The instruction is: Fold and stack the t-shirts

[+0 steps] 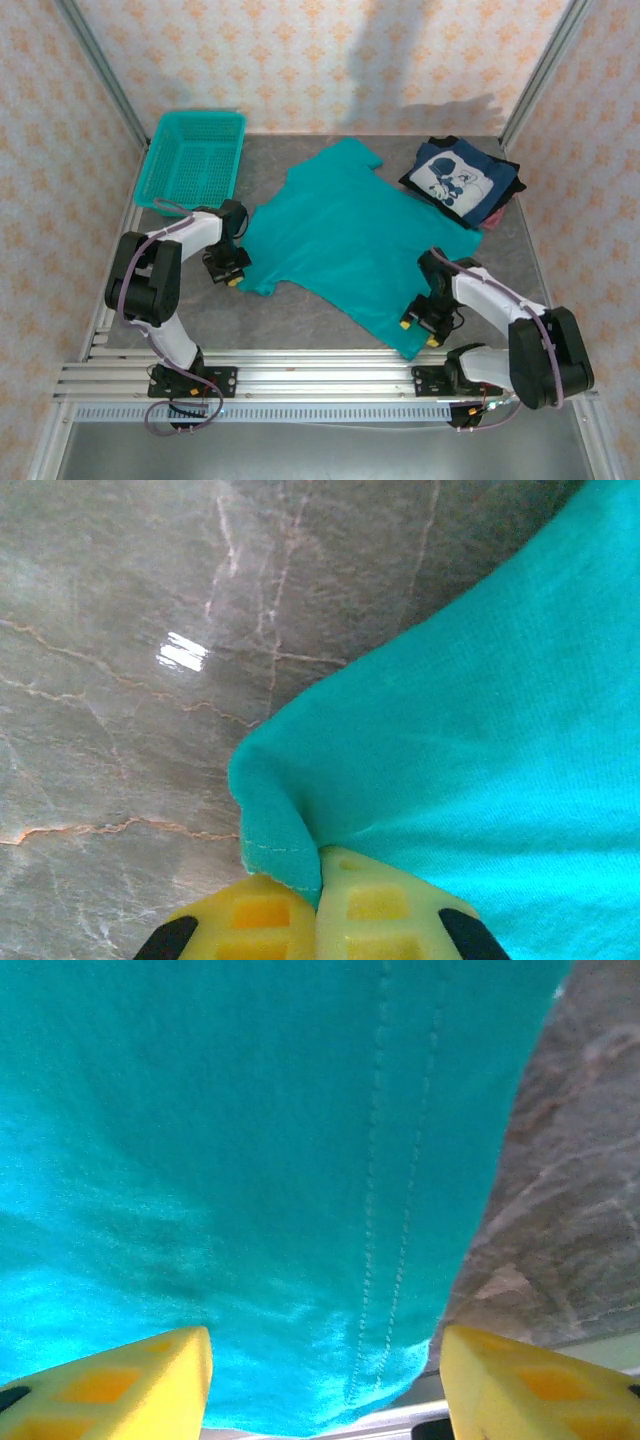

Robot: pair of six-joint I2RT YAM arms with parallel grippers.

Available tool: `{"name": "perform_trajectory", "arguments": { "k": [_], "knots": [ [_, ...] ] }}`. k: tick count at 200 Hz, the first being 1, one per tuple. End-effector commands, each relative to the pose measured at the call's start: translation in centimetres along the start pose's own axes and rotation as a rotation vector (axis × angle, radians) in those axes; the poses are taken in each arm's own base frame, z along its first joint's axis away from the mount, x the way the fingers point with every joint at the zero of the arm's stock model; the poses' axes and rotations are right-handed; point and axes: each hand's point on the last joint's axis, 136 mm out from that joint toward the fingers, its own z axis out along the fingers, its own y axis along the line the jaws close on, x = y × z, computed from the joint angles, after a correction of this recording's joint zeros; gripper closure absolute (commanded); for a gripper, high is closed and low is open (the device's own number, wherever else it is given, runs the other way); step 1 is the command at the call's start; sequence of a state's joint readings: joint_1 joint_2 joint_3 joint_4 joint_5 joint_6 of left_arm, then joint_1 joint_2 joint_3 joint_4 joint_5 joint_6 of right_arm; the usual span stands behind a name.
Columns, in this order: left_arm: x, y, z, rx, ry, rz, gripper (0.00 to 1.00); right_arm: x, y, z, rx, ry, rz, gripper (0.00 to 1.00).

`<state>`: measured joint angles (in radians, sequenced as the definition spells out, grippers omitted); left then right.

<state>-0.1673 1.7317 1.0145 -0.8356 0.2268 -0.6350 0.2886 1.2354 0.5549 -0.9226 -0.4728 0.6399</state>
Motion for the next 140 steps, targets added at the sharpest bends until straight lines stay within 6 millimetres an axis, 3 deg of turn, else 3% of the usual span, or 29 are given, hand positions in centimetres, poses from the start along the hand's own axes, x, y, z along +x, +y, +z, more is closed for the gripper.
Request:
{"name": "perform_trajectory", "arguments": {
  "k": [1,27,79,114,140],
  "knots": [
    [-4.8,-8.2,-1.6,0.328,-0.187,0.065,1.0,-1.5,0.9,-0.4,0.005,-0.056,0.0,0.43],
    [-5.1,-7.8,-1.8,0.32,-0.194,0.052,1.0,-3.7,1.5,-0.9,0.077,-0.107,0.012,0.55],
    [-5.9,-6.5,-2.7,0.328,-0.208,0.018,1.0,-8.8,4.0,-1.7,0.223,-0.166,-0.067,0.55],
    [-5.7,-6.3,-2.9,0.363,-0.209,-0.028,1.0,-14.1,6.5,-2.4,0.322,-0.237,-0.138,0.55],
    [-5.3,-6.3,-3.1,0.388,-0.206,-0.044,1.0,-15.0,7.5,-3.1,0.337,-0.233,-0.172,0.51]
  ]
}}
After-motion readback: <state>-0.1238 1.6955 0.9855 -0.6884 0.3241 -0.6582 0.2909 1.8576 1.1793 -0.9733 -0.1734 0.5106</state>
